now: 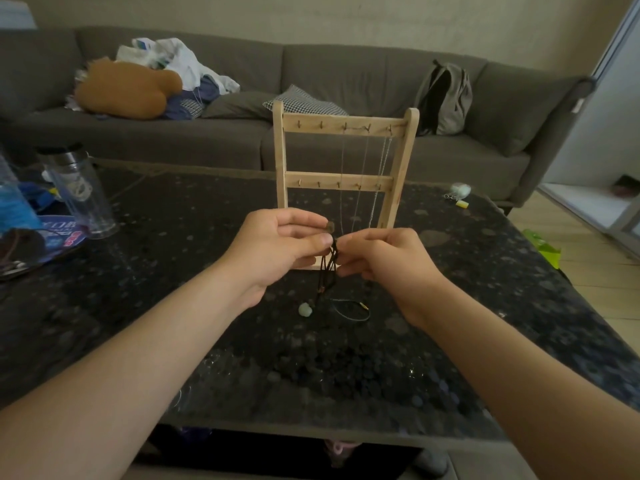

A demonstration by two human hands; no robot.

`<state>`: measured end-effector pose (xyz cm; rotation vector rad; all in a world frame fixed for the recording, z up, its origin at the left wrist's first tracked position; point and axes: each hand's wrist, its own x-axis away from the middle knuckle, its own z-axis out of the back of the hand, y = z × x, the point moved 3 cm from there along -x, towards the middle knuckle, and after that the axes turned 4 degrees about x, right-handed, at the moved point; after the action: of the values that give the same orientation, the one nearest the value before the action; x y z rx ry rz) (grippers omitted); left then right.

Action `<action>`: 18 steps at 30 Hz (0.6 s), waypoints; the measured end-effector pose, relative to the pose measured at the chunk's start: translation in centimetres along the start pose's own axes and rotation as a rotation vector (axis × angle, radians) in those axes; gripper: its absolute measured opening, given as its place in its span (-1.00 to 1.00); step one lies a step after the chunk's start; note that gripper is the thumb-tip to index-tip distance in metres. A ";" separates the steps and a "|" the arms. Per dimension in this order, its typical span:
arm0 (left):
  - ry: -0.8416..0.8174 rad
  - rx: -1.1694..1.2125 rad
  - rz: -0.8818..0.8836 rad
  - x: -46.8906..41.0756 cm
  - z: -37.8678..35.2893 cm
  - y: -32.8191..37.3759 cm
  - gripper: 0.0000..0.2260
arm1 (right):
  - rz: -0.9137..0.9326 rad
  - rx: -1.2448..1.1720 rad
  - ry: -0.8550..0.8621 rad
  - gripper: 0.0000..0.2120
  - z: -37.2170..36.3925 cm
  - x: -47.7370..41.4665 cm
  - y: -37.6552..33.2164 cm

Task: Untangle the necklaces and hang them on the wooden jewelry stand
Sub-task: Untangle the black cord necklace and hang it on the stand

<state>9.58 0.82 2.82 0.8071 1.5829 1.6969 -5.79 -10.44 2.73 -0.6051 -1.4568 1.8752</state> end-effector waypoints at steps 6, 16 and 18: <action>-0.145 -0.027 0.049 -0.1 -0.7 0.0 -0.79 | -0.049 -0.028 -0.023 -0.79 -0.9 -0.3 0.2; -0.155 -0.202 0.001 -0.1 0.1 -0.1 -0.77 | -0.137 -0.097 -0.088 -0.68 -1.3 -0.8 0.6; -0.182 -0.244 0.008 -0.1 0.1 -0.2 -0.73 | -0.152 -0.165 -0.105 -0.66 -1.3 -0.6 0.3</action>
<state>9.72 0.82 2.67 0.8176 1.2246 1.7284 -4.55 -10.07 2.05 -0.4638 -1.6892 1.7027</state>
